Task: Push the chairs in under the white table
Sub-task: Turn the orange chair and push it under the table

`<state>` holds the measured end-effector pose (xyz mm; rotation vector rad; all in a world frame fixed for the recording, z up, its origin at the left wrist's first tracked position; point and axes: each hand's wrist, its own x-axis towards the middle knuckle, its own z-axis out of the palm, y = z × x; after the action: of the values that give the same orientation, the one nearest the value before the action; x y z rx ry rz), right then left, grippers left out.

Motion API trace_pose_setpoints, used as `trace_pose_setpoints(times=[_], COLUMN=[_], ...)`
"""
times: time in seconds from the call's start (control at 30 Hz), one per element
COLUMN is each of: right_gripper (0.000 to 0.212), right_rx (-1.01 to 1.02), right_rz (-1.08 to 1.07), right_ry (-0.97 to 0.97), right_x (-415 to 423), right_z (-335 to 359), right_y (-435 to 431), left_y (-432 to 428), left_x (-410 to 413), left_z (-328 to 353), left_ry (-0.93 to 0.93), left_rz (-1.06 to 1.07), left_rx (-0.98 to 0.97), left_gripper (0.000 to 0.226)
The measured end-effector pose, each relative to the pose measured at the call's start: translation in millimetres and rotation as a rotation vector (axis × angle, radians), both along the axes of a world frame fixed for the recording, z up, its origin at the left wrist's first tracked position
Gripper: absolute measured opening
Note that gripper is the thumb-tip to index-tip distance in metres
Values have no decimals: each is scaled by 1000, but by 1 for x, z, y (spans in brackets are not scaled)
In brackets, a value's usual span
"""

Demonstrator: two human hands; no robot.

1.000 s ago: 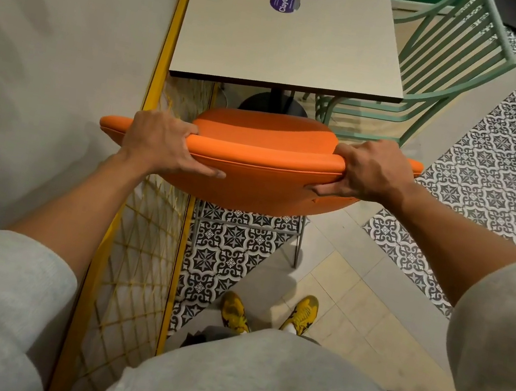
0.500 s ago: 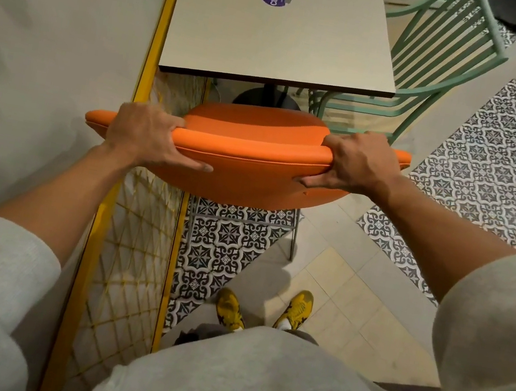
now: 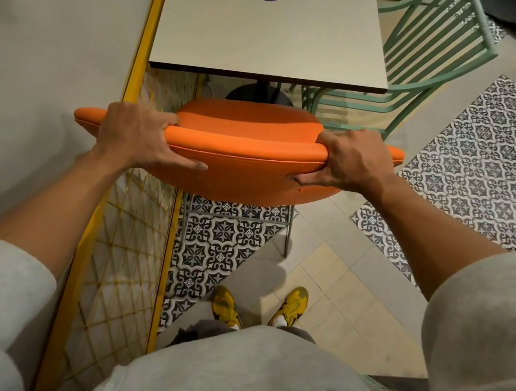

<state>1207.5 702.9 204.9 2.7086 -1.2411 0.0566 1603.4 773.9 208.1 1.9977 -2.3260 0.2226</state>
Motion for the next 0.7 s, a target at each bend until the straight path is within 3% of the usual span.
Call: trace_pose_setpoints(times=[0.23,0.4,0.7], right_gripper=[86,86,89], right_rx=[30,173,307], right_rz=[20,72,-60], right_ry=[-6,27,-55], right_x=[2,-4,-104], right_z=[8,18,21], right_y=[2,-5,-15], left_y=[2,-10,-46], left_x=[-2,-10,-153], left_z=[3,16,33], left_ry=[6,40,60], left_rz=[-4,-99,-200], left_rx=[55,257,614], left_gripper=[82,85,97])
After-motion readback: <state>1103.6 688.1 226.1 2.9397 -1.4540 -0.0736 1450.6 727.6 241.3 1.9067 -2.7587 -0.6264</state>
